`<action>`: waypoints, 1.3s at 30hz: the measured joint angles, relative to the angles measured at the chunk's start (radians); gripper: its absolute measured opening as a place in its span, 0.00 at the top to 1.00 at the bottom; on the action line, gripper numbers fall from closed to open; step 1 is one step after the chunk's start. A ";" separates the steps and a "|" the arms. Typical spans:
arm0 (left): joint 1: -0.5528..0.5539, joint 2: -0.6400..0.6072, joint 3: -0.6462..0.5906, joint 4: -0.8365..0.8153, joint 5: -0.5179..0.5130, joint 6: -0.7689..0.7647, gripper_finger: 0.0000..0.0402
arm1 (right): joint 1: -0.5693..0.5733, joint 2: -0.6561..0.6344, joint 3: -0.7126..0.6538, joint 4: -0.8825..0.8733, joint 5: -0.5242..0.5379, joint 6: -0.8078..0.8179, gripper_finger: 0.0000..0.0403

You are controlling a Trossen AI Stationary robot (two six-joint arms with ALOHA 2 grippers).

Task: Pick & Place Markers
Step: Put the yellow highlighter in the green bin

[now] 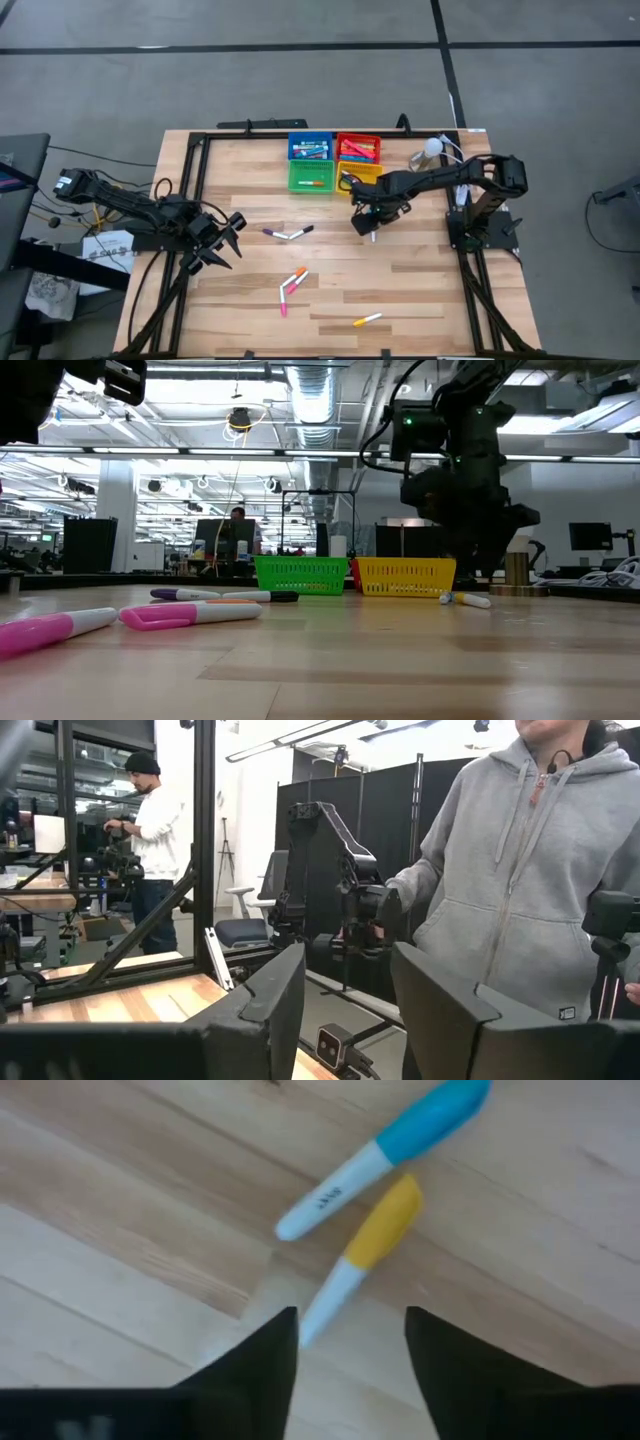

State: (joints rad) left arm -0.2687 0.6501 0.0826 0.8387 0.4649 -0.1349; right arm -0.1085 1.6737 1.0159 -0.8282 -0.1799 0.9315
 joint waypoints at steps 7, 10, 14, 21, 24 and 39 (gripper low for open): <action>0.000 0.000 0.000 0.000 0.000 0.000 0.63 | 0.018 0.000 -0.018 0.010 0.081 0.068 0.43; 0.000 0.000 0.000 0.000 0.000 0.000 0.63 | 0.021 0.000 -0.023 0.027 0.081 0.072 0.42; 0.000 0.000 0.000 0.000 0.000 0.000 0.63 | 0.030 0.000 -0.024 0.030 0.109 0.075 0.42; 0.000 0.000 0.000 0.000 0.000 0.000 0.63 | 0.029 0.000 -0.024 0.028 0.136 0.090 0.42; 0.000 0.000 0.000 0.000 0.000 0.000 0.63 | 0.030 0.000 -0.029 0.028 0.135 0.091 0.43; 0.000 0.000 0.000 0.000 0.000 0.000 0.63 | 0.030 0.000 -0.104 0.138 0.127 0.117 0.53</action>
State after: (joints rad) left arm -0.2685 0.6502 0.0826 0.8387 0.4652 -0.1349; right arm -0.0788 1.6737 0.9115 -0.6901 -0.0525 1.0484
